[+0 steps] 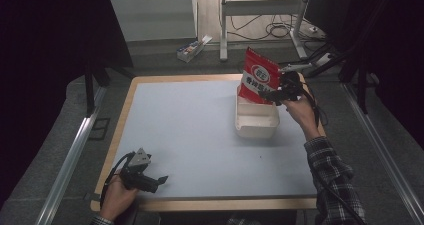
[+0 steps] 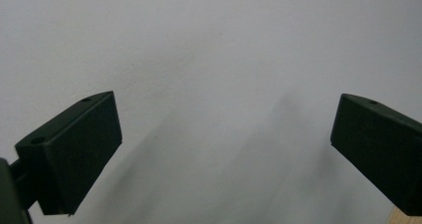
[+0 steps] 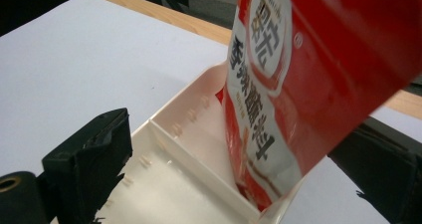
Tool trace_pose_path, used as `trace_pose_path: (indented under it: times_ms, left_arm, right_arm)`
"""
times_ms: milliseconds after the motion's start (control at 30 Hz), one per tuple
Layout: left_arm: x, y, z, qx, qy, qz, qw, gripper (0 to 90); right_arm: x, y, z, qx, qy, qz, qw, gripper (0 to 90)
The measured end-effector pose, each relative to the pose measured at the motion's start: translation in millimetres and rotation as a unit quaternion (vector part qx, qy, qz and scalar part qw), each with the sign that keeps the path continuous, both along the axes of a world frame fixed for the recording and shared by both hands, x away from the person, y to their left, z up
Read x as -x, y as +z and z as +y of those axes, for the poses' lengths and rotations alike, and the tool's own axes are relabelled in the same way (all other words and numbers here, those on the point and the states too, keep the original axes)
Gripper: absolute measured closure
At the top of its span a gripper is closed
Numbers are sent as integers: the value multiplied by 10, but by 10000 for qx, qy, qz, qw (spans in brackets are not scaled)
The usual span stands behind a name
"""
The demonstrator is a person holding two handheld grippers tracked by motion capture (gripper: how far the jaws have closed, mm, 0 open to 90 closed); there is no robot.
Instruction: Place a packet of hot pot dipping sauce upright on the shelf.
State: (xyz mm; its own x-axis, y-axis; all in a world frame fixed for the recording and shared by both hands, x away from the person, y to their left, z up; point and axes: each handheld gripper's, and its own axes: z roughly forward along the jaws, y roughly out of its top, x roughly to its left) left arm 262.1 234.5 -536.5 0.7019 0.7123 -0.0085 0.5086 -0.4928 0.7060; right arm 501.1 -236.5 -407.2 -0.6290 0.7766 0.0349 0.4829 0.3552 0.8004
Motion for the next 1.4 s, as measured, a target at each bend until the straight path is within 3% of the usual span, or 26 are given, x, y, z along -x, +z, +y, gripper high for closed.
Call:
trace_pose_path:
  times_ms: [400, 700, 1400]
  left_arm:
    - [7, -6, -27, -94, -56, 6, 9999, 0]
    - [8, -6, -29, -113, -55, 2, 9999, 0]
    - [13, -9, -51, -206, -97, -17, 9997, 1]
  right_arm:
    - [250, -85, -13, 186, 105, 60, 9998, 36]
    - [497, -91, -49, 172, 361, 114, 9991, 12]
    - [1205, -101, -41, 277, 830, 19, 9962, 12]
